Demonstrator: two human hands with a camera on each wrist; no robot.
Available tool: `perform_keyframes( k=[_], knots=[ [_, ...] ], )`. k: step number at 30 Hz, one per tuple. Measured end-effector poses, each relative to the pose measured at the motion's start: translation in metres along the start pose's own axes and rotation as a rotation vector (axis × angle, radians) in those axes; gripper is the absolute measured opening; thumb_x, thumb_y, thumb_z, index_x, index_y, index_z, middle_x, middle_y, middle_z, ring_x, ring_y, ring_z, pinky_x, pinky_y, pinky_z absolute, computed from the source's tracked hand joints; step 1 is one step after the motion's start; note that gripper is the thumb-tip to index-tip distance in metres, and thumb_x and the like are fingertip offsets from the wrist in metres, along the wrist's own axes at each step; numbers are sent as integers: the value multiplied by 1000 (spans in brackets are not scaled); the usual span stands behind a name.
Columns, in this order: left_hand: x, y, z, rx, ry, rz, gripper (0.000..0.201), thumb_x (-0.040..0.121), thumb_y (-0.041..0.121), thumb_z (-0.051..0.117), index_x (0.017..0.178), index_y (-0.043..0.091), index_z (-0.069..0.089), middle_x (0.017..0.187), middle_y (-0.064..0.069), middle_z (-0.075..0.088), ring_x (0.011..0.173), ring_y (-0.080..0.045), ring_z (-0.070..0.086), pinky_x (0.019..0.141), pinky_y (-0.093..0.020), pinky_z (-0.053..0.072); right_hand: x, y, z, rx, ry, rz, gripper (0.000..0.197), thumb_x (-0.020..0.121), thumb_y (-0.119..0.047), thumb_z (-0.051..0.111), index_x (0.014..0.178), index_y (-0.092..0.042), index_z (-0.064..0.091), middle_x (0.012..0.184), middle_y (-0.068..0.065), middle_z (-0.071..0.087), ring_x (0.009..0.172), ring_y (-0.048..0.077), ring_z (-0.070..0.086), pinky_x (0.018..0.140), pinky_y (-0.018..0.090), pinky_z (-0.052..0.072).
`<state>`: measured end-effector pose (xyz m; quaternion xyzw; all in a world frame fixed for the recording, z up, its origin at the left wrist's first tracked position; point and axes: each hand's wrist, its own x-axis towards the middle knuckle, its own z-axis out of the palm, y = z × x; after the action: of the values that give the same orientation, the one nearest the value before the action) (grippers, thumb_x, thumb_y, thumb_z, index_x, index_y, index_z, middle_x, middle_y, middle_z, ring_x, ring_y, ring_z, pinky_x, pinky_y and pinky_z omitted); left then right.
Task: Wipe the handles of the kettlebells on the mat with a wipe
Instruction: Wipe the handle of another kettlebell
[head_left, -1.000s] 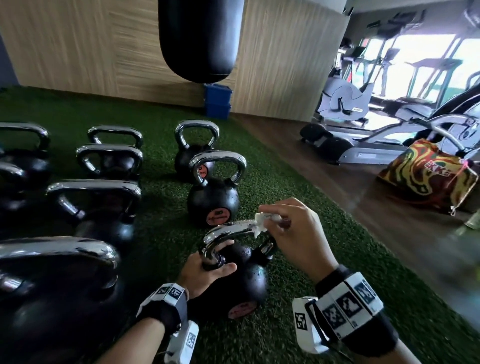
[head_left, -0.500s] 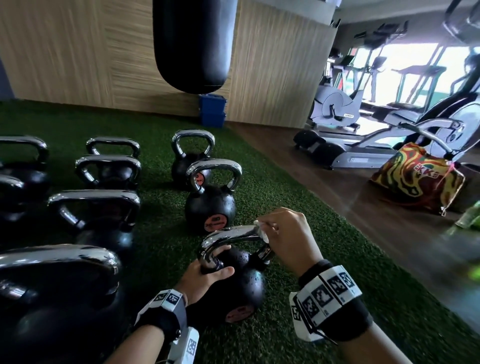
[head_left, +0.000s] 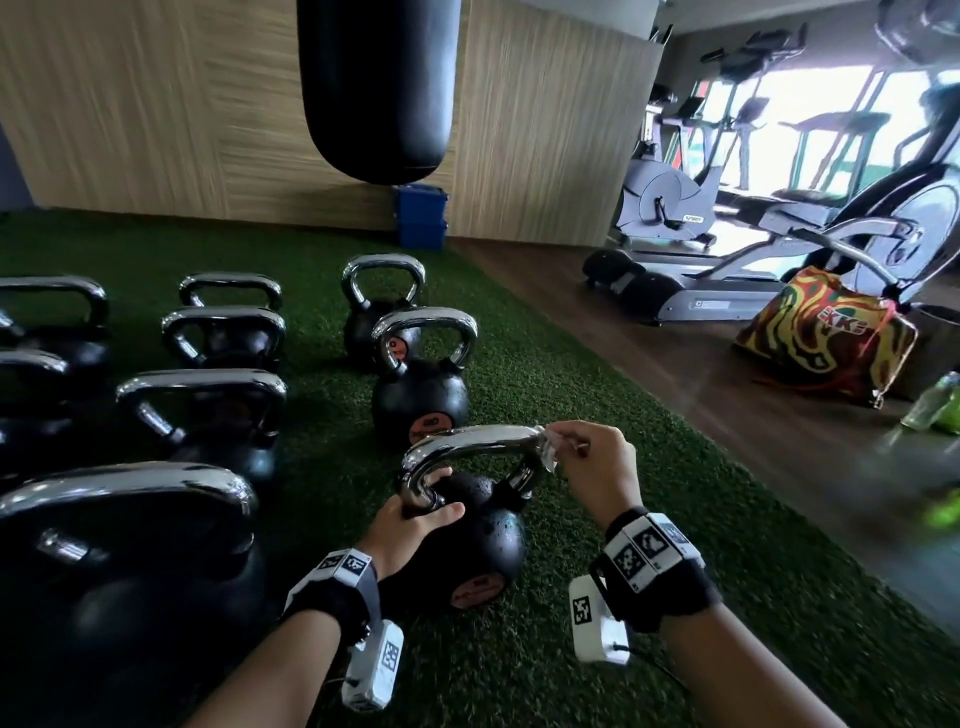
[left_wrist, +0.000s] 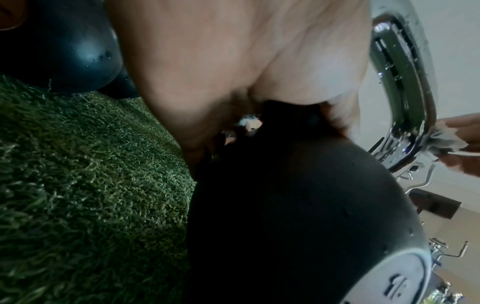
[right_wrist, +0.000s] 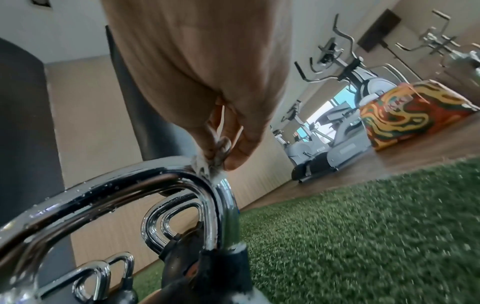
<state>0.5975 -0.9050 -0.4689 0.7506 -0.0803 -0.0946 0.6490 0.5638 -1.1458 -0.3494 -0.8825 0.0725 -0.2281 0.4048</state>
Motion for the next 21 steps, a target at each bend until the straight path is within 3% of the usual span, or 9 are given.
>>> perform_keyframes(
  k=[3, 6, 12, 14, 16, 18, 20, 21],
  knots=[
    [-3, 6, 1, 59, 18, -54, 58, 68, 53, 80, 124, 48, 66, 111, 10, 76, 112, -7, 67, 105, -30, 47, 0, 10, 10, 163, 15, 201, 20, 91, -6, 67, 103, -15, 80, 91, -1, 76, 79, 12, 68, 74, 26, 54],
    [-5, 11, 1, 81, 67, -120, 59, 74, 52, 86, 129, 45, 65, 115, 13, 73, 110, -7, 65, 93, -21, 45, -3, 22, 19, 545, -16, 466, 28, 87, 14, 59, 104, 0, 77, 82, 10, 73, 63, 15, 59, 56, 24, 49],
    [-4, 19, -1, 258, 98, -198, 58, 76, 59, 83, 128, 38, 67, 125, 9, 69, 117, -15, 64, 101, -26, 46, -17, 39, 40, 757, -106, 633, 27, 87, 21, 56, 112, 16, 67, 78, 16, 66, 64, 20, 58, 57, 24, 51],
    [-5, 25, -5, 353, 9, -222, 56, 80, 60, 79, 128, 31, 68, 127, 8, 69, 119, -17, 64, 106, -28, 47, -21, 43, 39, 827, -149, 655, 24, 89, 19, 58, 112, 16, 65, 80, 18, 67, 63, 20, 62, 53, 21, 56],
    [-11, 35, -16, 463, -191, -260, 56, 85, 54, 77, 132, 25, 66, 131, 3, 69, 120, -18, 65, 109, -33, 48, -22, 47, 31, 898, -174, 645, 22, 86, 19, 62, 108, 16, 66, 84, 21, 70, 63, 21, 67, 58, 23, 61],
    [-23, 54, -31, 736, -344, -302, 51, 85, 57, 75, 125, 26, 68, 123, 4, 71, 112, -13, 67, 101, -30, 52, -24, 49, 18, 923, -173, 621, 18, 82, 18, 66, 99, 13, 70, 85, 22, 74, 66, 24, 72, 64, 28, 64],
    [-33, 74, -45, 915, -354, -286, 36, 87, 59, 69, 104, 28, 76, 97, 10, 76, 86, -5, 70, 76, -18, 54, -29, 46, 5, 925, -184, 596, 13, 82, 14, 68, 94, 9, 72, 85, 23, 76, 68, 24, 74, 60, 28, 63],
    [-37, 83, -50, 878, -329, -240, 31, 90, 55, 68, 93, 25, 77, 86, 12, 77, 73, -3, 70, 67, -14, 52, -33, 42, 0, 920, -209, 577, 13, 82, 10, 70, 94, 8, 73, 87, 24, 76, 70, 24, 75, 59, 28, 62]
  ],
)
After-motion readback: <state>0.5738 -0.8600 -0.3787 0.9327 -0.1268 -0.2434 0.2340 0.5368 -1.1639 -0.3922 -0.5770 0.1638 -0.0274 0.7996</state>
